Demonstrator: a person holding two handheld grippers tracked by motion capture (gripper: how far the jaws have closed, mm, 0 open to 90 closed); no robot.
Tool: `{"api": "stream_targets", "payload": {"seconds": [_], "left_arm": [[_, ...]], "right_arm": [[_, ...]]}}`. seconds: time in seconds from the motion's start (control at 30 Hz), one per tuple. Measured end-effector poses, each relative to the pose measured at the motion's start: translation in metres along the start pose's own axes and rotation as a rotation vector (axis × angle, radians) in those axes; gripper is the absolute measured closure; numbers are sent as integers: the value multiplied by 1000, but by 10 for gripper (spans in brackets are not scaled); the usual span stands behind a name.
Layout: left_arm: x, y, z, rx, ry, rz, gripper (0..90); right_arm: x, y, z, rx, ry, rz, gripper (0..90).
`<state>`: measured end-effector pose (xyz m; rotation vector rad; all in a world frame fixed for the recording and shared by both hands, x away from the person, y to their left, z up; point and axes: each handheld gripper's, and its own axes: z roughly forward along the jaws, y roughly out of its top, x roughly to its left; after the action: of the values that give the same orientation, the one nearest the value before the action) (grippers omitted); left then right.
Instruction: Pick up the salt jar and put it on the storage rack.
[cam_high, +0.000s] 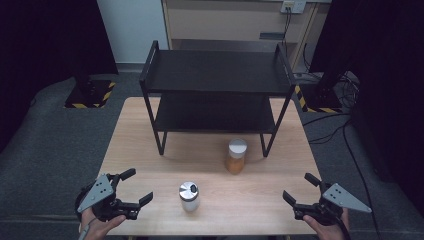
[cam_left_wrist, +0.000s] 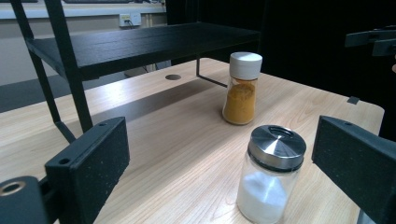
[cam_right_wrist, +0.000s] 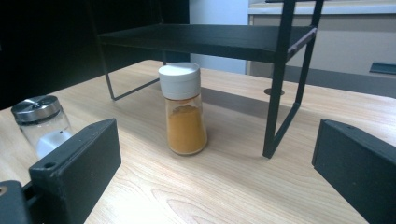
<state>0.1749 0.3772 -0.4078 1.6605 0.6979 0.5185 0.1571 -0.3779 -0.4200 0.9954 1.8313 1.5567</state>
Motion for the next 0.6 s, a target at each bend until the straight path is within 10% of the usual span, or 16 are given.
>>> {"api": "stream_targets", "payload": {"seconds": [0.6], "left_arm": [[3,0,2,28,14,-5,28]], "right_arm": [[-1,2,3,18,23,-29,20]]}}
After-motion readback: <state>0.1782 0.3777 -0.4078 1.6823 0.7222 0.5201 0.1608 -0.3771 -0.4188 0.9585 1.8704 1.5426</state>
